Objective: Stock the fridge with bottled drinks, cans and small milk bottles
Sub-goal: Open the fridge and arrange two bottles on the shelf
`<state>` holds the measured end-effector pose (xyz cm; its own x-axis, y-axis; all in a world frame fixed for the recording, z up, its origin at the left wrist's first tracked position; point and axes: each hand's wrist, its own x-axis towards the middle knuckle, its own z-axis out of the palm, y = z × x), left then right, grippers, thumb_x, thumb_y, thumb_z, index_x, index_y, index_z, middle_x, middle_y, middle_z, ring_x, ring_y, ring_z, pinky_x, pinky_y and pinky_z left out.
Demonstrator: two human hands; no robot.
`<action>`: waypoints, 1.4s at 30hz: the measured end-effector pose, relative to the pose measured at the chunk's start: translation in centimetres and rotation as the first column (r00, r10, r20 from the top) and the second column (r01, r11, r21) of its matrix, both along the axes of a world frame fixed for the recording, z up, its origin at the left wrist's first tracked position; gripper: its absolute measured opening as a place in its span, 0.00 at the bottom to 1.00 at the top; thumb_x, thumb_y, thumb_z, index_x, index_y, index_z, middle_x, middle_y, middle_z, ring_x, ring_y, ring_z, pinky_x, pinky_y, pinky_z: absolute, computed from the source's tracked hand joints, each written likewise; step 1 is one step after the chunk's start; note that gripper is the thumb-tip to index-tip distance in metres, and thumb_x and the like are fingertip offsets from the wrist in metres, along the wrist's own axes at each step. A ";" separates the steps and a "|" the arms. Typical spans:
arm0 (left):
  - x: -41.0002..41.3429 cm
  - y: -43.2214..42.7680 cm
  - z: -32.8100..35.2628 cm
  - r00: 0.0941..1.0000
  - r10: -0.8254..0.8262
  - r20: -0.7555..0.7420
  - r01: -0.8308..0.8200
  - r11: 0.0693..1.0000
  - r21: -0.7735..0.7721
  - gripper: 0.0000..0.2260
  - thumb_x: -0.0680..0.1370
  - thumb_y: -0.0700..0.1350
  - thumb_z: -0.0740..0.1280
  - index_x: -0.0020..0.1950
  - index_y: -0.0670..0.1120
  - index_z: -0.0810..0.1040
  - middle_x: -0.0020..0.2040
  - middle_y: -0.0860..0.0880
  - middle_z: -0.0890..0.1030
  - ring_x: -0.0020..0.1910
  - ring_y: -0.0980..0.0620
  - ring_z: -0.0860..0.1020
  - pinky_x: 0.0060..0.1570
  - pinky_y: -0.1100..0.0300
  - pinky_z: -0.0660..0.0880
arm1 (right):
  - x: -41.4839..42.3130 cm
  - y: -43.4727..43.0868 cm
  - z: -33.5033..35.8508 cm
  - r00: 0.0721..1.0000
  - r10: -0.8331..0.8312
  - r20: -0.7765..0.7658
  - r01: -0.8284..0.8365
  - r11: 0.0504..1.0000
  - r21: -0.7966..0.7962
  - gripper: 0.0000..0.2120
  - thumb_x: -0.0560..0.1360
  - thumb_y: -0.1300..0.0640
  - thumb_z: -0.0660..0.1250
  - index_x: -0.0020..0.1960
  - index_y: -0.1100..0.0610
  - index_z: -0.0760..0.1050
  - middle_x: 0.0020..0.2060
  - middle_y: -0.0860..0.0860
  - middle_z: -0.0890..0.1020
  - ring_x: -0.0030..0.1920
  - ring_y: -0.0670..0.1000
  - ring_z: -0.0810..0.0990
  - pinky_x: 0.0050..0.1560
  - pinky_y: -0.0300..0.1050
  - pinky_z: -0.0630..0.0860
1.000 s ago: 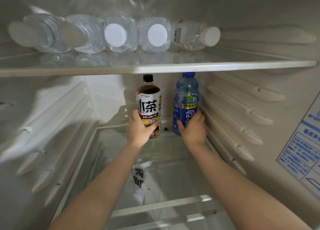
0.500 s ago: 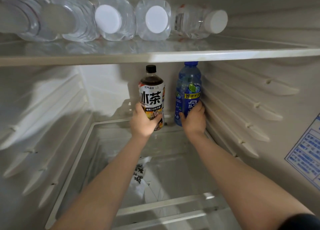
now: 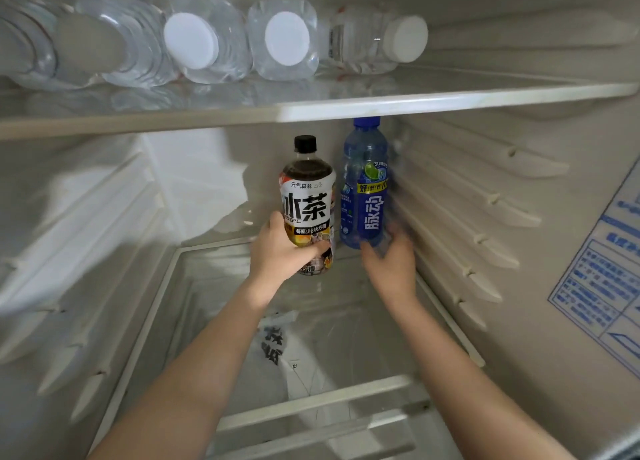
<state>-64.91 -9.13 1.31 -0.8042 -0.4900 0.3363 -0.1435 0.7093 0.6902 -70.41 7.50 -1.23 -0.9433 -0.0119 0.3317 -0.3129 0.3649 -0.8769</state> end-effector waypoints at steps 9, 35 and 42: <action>0.3 5.2 0.4 0.983 -0.156 0.100 0.163 0.984 -0.073 0.35 0.61 0.62 0.77 0.61 0.46 0.73 0.59 0.48 0.79 0.57 0.46 0.77 0.54 0.52 0.76 | 7.2 7.3 -2.0 0.999 0.007 -0.053 -0.006 1.000 0.005 0.15 0.73 0.68 0.63 0.58 0.59 0.75 0.51 0.51 0.79 0.51 0.50 0.78 0.54 0.44 0.74; -3.5 9.0 -2.3 0.940 -0.315 -0.128 0.330 0.935 0.126 0.37 0.65 0.54 0.78 0.68 0.47 0.65 0.64 0.49 0.75 0.61 0.49 0.75 0.60 0.49 0.74 | 8.9 9.7 -2.8 0.995 0.044 -0.093 -0.031 0.990 0.140 0.12 0.73 0.66 0.63 0.55 0.59 0.76 0.50 0.50 0.80 0.49 0.51 0.79 0.53 0.52 0.77; -3.3 9.3 -2.3 0.936 -0.327 -0.130 0.346 0.924 0.163 0.38 0.66 0.52 0.77 0.70 0.46 0.64 0.66 0.48 0.73 0.64 0.49 0.73 0.63 0.47 0.72 | 9.4 9.9 -2.4 0.995 0.056 -0.085 -0.036 0.975 0.219 0.12 0.72 0.65 0.63 0.54 0.59 0.75 0.49 0.52 0.80 0.49 0.52 0.79 0.54 0.49 0.76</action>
<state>-68.17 0.15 -0.94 -0.8998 -0.2562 0.3533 0.1567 0.5658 0.8095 -61.01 17.41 -3.64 -0.9063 -0.1358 0.4003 -0.4083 0.5263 -0.7459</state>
